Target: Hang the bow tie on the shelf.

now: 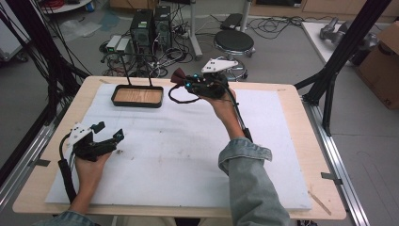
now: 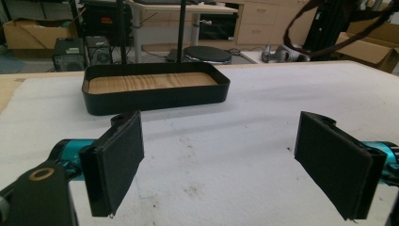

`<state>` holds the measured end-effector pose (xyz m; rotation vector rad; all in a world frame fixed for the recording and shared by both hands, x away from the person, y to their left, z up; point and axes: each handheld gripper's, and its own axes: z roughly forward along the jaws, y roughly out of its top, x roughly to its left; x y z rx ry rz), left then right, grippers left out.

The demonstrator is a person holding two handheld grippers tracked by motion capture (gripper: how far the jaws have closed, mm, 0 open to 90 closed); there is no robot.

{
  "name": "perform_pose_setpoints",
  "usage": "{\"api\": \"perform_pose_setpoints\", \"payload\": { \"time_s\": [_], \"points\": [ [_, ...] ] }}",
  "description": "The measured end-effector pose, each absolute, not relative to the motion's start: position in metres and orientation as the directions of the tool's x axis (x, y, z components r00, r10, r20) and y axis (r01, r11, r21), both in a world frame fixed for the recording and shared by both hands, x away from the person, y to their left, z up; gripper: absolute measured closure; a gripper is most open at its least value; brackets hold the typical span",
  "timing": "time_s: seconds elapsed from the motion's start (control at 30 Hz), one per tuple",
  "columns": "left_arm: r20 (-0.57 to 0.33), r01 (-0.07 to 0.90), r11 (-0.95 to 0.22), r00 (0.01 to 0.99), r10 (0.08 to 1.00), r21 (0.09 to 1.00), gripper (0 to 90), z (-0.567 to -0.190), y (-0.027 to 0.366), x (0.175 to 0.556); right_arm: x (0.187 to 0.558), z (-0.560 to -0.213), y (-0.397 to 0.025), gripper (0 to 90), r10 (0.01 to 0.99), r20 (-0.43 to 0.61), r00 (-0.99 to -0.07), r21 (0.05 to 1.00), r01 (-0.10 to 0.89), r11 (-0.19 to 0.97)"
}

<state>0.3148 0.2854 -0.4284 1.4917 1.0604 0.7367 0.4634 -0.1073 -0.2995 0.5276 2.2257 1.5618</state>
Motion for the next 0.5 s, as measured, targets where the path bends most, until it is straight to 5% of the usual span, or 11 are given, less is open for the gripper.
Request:
{"api": "perform_pose_setpoints", "payload": {
  "time_s": [0.5],
  "points": [
    [-0.11, 0.217, 0.02, 0.411, 0.905, 0.976, 16.5, -0.429, 0.285, 0.316, 0.501, -0.302, -0.061, 76.3, 0.474, -0.03, -0.88, 0.957, 0.111, 0.267]
  ]
}}
